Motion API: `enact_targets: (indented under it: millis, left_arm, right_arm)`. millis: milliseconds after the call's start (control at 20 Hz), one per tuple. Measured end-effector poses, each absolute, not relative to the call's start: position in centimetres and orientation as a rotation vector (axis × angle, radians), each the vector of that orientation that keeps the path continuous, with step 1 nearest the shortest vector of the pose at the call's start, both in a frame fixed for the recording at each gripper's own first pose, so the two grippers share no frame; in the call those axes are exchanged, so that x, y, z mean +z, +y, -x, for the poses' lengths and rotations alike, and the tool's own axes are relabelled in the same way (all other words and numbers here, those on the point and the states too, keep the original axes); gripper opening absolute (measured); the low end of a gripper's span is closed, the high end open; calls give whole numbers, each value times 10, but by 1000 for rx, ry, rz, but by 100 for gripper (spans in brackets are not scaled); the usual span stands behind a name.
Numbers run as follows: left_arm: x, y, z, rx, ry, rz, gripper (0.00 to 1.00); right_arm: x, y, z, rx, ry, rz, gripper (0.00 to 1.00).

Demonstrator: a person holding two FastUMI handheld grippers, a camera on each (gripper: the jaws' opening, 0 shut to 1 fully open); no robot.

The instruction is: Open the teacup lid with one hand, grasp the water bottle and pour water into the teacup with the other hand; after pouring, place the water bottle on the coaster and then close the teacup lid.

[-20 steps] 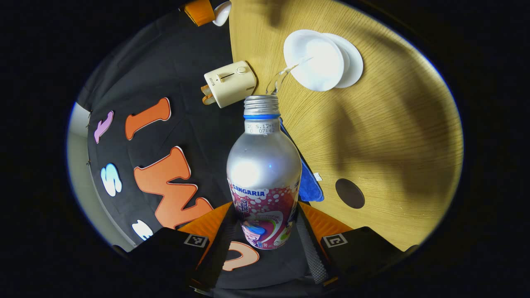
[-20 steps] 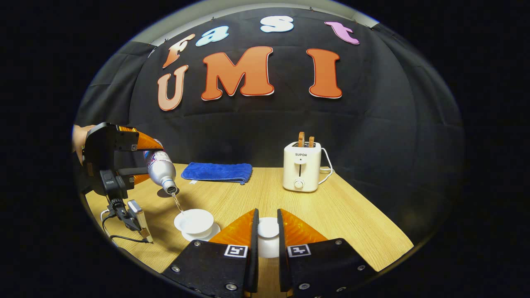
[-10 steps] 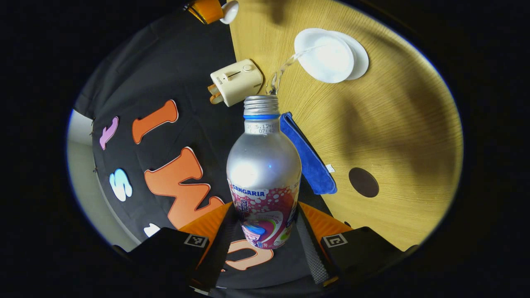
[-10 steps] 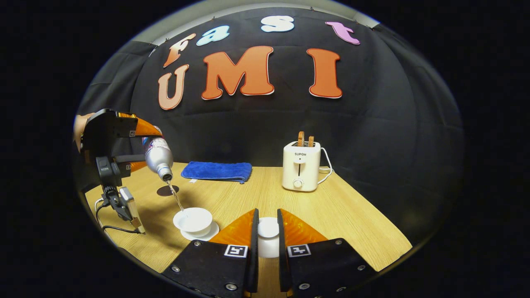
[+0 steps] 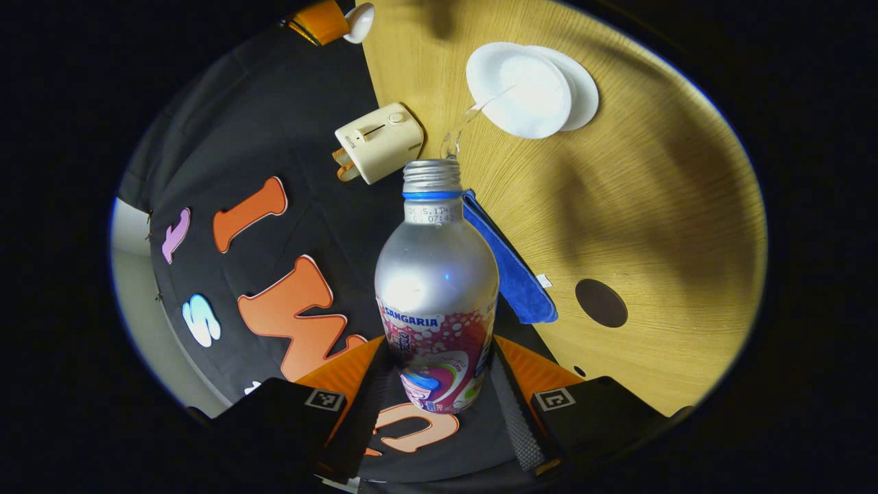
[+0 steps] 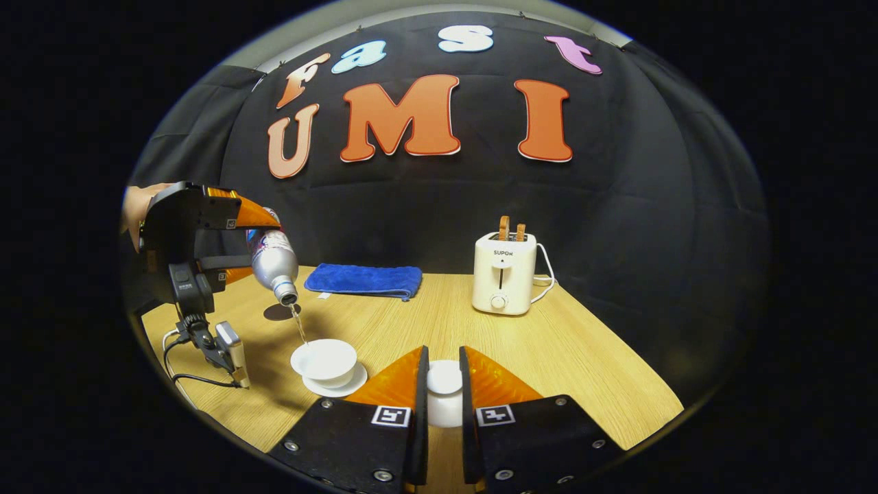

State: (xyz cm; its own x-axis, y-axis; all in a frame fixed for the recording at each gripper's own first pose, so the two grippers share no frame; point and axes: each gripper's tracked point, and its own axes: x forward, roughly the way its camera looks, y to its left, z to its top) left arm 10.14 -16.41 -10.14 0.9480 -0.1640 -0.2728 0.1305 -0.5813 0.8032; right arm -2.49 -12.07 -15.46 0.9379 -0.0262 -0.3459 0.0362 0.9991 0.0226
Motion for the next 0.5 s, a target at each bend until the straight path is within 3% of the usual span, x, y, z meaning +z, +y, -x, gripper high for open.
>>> enact_targets:
  millis: [500]
  left_arm:
    - [-109,-178,-99,-421,-54,-2202,86]
  right_arm:
    - [-154,-117,27,-14,350,-17,20]
